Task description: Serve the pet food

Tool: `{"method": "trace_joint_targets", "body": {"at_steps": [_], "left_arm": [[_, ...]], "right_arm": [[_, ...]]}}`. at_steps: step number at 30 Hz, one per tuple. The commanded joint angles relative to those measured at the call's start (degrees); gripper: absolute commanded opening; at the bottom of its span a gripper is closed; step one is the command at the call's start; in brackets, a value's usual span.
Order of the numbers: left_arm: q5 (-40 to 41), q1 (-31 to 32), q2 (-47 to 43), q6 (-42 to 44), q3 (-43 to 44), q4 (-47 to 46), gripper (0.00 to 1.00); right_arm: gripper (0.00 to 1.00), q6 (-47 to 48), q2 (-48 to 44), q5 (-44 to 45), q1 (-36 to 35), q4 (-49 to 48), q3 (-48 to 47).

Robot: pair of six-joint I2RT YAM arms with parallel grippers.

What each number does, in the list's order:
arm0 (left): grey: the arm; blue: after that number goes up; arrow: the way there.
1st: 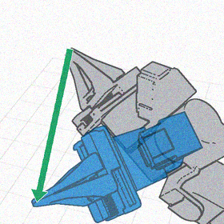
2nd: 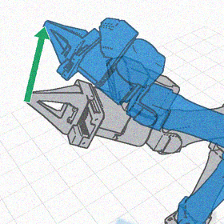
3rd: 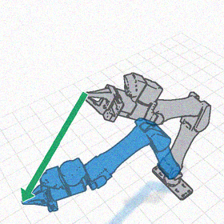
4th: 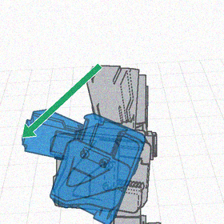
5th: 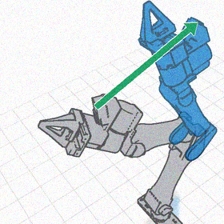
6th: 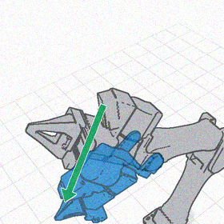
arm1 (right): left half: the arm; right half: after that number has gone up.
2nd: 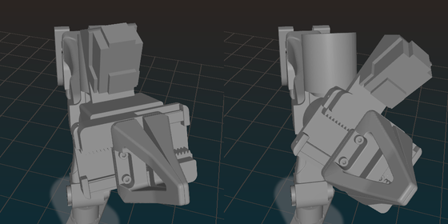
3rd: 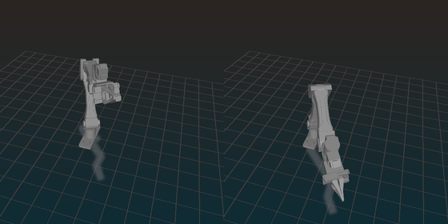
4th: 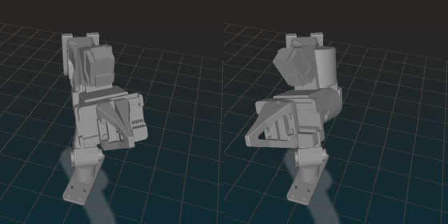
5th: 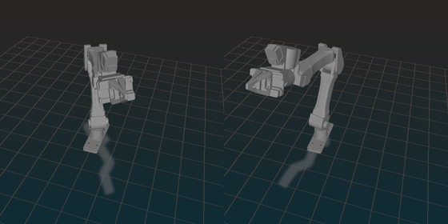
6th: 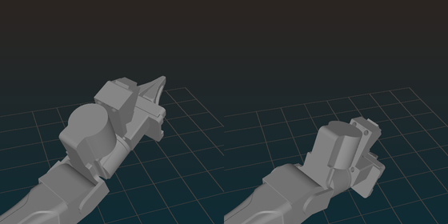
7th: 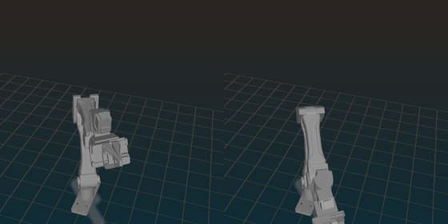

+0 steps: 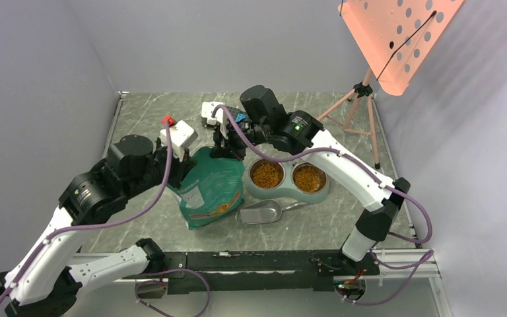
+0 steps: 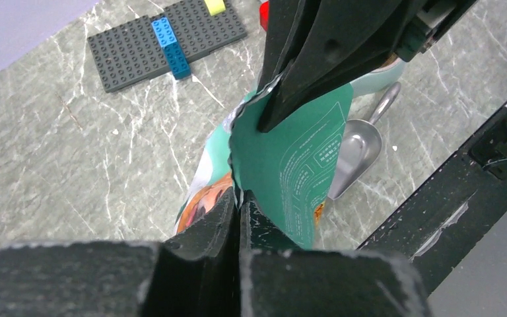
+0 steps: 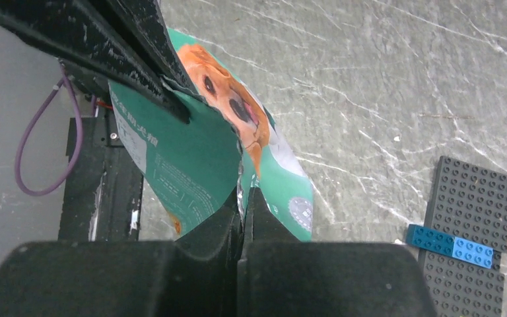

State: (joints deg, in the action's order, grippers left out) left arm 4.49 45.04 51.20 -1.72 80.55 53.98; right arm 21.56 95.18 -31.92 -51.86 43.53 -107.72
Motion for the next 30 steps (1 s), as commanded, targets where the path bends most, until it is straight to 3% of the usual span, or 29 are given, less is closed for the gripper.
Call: {"method": "trace_joint_targets", "body": {"at_steps": [1,7,8,10,11,13,16,19,21,23,25,26,30], "left_arm": [[1.93,0.19,-3.64,-2.06,-2.21,3.14,0.00],[0.60,0.22,-6.46,-1.86,-2.70,1.37,0.00],[0.48,0.23,-5.90,-2.11,-2.00,1.86,0.02],[0.75,0.23,-4.62,-2.46,-0.91,3.42,0.29],[1.31,0.23,-4.20,-2.87,-0.63,4.24,0.36],[2.25,0.21,-4.34,-3.21,-1.01,4.83,0.41],[3.16,0.22,-5.06,-3.87,-1.35,6.49,0.37],[4.71,0.21,-6.81,-4.26,-2.07,7.54,0.02],[4.82,0.22,-8.11,-4.08,-2.55,6.62,0.00],[4.60,0.20,-8.70,-4.06,-2.55,5.25,0.00],[3.77,0.19,-8.35,-3.92,-1.91,4.50,0.00],[3.13,0.22,-7.94,-3.91,-1.59,4.41,0.00],[-0.62,0.22,-8.13,-3.80,-2.28,1.36,0.00]], "right_arm": [[0.00,1.20,-2.58,3.41,0.99,-0.13,0.92],[0.00,0.68,-2.66,2.15,2.42,1.70,-0.97],[0.05,0.67,-2.21,1.38,2.27,2.13,-1.49],[0.08,0.39,-2.02,1.58,1.78,1.74,-1.62],[0.08,0.25,-1.94,1.60,1.76,1.52,-1.55],[0.05,0.15,-1.99,2.26,1.76,1.24,-1.38],[0.00,0.50,-3.03,4.78,1.95,0.34,-0.06],[0.00,1.38,-3.25,4.99,2.37,1.56,-0.38],[0.00,1.57,-3.09,4.80,2.31,2.29,-0.57],[0.11,1.55,-2.88,4.76,2.03,2.54,-0.67],[0.36,1.75,-2.19,5.31,0.69,3.17,-1.90],[0.43,2.11,-1.73,5.88,-0.41,3.41,-2.59],[0.52,3.07,1.83,8.13,-5.37,4.89,-7.49]]}}
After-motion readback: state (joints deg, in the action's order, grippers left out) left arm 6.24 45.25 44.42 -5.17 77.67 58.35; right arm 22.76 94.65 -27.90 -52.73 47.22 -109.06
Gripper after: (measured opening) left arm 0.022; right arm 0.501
